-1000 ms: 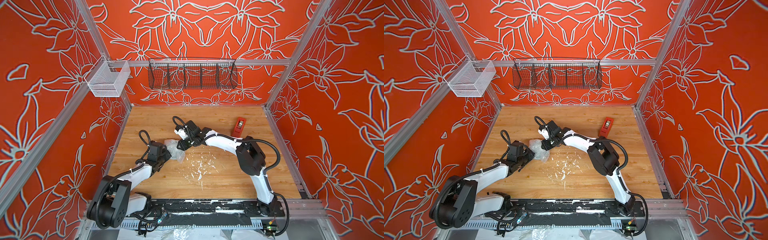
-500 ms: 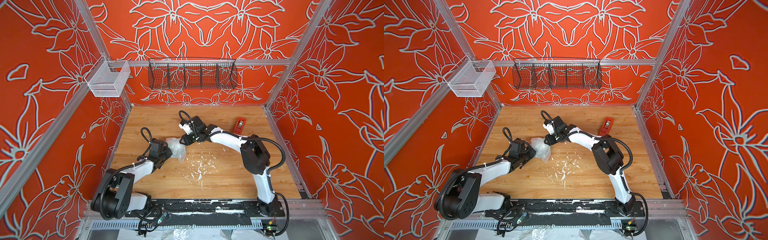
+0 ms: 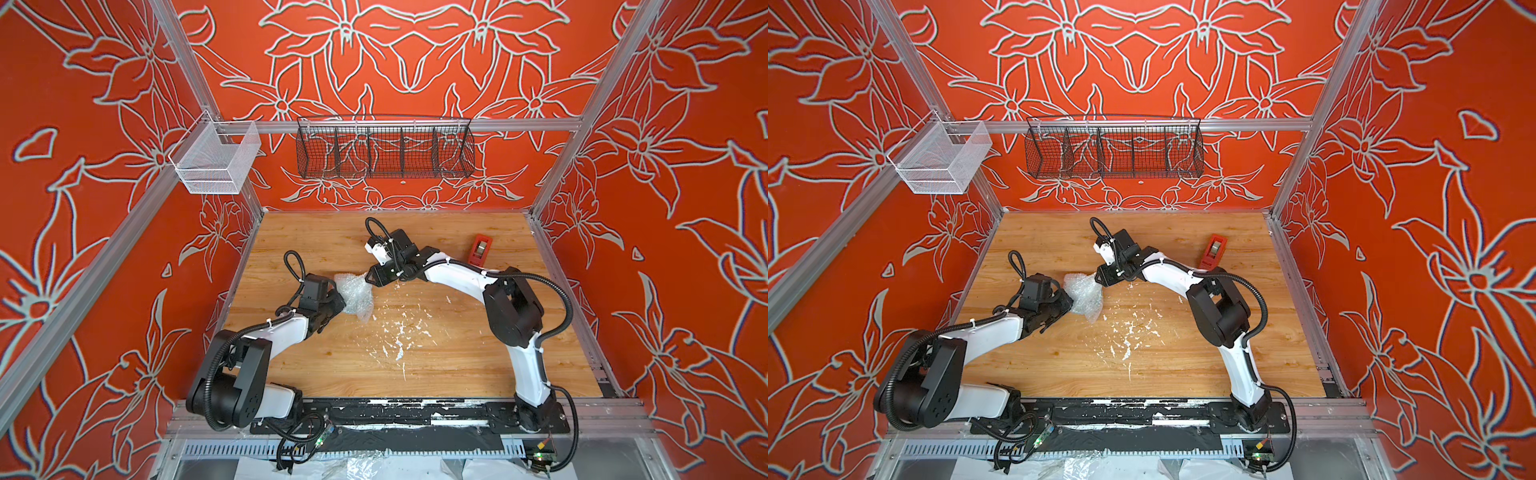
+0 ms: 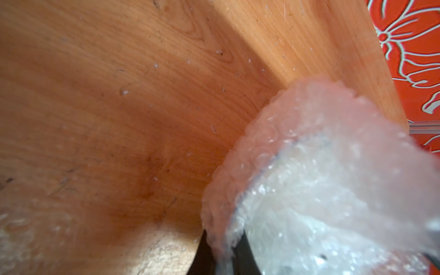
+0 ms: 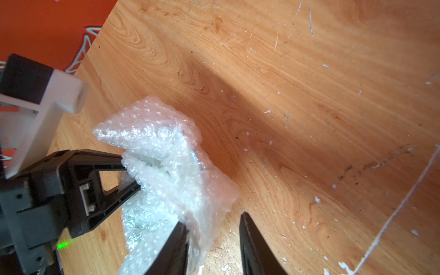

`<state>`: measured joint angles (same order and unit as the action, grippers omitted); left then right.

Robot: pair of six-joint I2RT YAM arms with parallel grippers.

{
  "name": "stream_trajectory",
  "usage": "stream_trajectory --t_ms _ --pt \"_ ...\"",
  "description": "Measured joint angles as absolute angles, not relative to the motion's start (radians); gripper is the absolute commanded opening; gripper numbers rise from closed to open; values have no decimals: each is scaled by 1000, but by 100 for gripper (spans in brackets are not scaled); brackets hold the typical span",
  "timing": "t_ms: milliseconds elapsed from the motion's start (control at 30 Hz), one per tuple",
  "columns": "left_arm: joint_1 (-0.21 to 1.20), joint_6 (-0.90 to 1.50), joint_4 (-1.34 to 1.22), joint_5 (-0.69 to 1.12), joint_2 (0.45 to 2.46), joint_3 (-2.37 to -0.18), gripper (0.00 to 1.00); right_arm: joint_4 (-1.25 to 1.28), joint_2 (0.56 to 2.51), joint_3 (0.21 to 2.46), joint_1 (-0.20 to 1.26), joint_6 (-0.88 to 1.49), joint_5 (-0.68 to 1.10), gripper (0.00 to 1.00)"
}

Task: Wrap bowls in bubble wrap
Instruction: Wrap the bowl in bubble wrap.

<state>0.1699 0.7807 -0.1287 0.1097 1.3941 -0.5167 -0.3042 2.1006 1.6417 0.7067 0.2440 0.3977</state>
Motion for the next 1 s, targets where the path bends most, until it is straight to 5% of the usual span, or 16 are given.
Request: stream_trajectory --t_ms 400,1000 --pt "169 781 -117 132 1448 -565 4 -250 2149 1641 651 278 465 30" --pt "169 762 -117 138 1453 -569 4 -94 2112 1507 583 424 632 40"
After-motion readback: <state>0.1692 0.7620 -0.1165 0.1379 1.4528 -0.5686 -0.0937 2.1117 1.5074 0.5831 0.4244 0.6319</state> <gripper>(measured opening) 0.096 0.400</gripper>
